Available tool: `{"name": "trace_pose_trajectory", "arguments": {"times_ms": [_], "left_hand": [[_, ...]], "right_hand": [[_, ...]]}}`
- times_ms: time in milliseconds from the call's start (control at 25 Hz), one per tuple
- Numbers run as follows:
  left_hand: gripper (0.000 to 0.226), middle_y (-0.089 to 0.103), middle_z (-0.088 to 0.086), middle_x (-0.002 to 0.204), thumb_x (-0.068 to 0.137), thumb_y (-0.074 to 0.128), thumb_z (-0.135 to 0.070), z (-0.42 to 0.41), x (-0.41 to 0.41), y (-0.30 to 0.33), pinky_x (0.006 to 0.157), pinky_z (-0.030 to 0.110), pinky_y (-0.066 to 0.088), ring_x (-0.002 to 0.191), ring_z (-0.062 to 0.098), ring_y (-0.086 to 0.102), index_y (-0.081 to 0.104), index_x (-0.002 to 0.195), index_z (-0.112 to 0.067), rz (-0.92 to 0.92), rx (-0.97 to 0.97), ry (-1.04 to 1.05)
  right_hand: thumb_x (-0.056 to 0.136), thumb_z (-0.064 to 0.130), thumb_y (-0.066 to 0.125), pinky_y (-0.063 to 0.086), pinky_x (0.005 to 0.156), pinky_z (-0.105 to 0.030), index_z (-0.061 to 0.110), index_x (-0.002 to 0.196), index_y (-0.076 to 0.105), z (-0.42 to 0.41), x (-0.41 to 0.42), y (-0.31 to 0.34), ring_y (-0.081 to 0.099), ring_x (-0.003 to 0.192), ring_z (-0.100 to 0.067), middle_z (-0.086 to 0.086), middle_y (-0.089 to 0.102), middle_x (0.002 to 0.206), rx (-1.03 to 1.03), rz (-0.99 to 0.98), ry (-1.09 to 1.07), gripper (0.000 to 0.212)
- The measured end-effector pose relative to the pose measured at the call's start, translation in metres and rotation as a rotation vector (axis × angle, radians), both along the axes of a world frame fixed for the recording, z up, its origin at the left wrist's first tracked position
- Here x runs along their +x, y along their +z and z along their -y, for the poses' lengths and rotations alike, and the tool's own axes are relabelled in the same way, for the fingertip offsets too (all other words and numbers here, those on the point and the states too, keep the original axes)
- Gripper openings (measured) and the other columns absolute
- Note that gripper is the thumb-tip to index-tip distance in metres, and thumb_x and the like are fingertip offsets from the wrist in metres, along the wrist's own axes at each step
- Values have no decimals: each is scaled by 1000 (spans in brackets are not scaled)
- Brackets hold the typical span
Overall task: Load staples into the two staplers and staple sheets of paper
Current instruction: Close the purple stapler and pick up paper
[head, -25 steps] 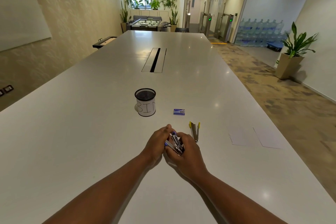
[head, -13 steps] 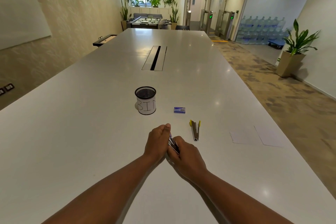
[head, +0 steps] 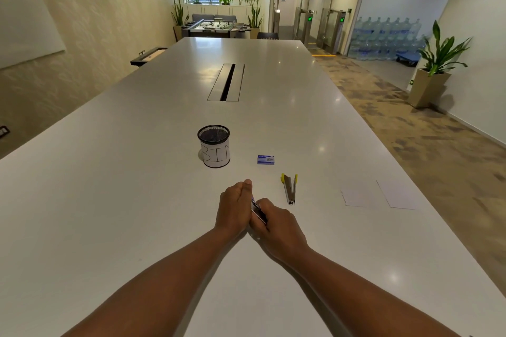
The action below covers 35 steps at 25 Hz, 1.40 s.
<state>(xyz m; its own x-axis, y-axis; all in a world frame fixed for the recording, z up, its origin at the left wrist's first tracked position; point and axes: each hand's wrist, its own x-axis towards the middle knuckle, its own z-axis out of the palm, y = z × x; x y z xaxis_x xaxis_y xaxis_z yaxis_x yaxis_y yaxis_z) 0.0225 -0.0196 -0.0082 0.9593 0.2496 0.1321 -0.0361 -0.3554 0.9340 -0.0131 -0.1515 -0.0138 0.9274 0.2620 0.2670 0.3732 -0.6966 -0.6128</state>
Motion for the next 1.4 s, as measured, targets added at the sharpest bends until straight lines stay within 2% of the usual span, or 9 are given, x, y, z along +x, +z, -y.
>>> {"name": "trace_pose_trajectory", "arguments": {"times_ms": [320, 560, 640, 760, 840, 960, 1080, 1240, 1400], "left_hand": [[41, 67, -5, 72, 97, 39, -47, -1, -11, -5, 65, 30, 52, 68, 11, 63, 64, 79, -20, 63, -202, -116], [31, 58, -12, 66, 86, 44, -42, 22, -15, -5, 65, 19, 47, 70, 12, 54, 65, 76, -21, 119, -295, -71], [33, 63, -10, 67, 83, 47, -43, 43, -19, -3, 63, 14, 47, 68, 7, 58, 66, 73, -18, 143, -267, -166], [30, 63, 3, 66, 89, 52, -40, 88, -19, -2, 60, 32, 47, 61, 7, 54, 64, 76, -16, 152, -110, -327], [18, 60, -4, 65, 91, 55, -34, 119, -10, -1, 59, 25, 44, 60, 2, 51, 63, 81, -22, 135, 3, -425], [18, 63, -18, 98, 92, 61, -22, 160, 9, 4, 77, 9, 42, 85, -4, 56, 66, 108, -27, 132, 157, -533], [48, 57, 4, 136, 92, 69, -21, 186, 37, 7, 94, -2, 30, 116, 11, 57, 55, 137, -11, 182, 283, -597], [90, 31, 0, 165, 88, 67, -53, 207, 77, 5, 121, 41, 23, 152, 22, 26, 21, 160, -23, -17, 610, -643], [90, 38, 1, 162, 91, 62, -57, 205, 81, -10, 123, 48, 23, 152, 25, 29, 15, 161, -24, -12, 682, -687]], "right_hand": [[90, 45, 53, 39, 52, -25, 32, 86, 47, 0, -5, 2, 51, 55, -13, 10, 55, 66, -32, 39, -70, 15], [78, 30, 51, 36, 53, -31, 30, 78, 41, 41, -2, 11, 54, 60, -14, 11, 56, 64, 148, -13, -345, 10], [78, 26, 54, 35, 53, -33, 29, 78, 40, 69, 1, 13, 53, 61, -18, 10, 55, 62, 183, 4, -471, 14], [79, 23, 60, 41, 56, -34, 29, 79, 42, 114, 8, 21, 57, 63, -24, 10, 56, 64, 195, 14, -616, 18], [82, 22, 63, 45, 58, -37, 27, 78, 43, 144, 13, 24, 58, 63, -25, 9, 58, 66, 216, 7, -682, 21], [87, 18, 64, 46, 59, -35, 21, 75, 46, 183, 14, 18, 53, 57, -15, 9, 56, 62, 355, -26, -741, 22], [87, 11, 62, 37, 49, -17, 16, 70, 44, 201, 12, 14, 40, 48, -4, 12, 46, 56, 576, -46, -779, 25], [88, 5, 61, 35, 45, -13, 8, 74, 47, 205, 14, 16, 35, 47, -3, 3, 44, 61, 723, -79, -745, 19], [90, 6, 61, 38, 49, -15, 11, 76, 50, 209, 13, 14, 38, 51, -7, 2, 46, 63, 786, -77, -745, 18]]}}
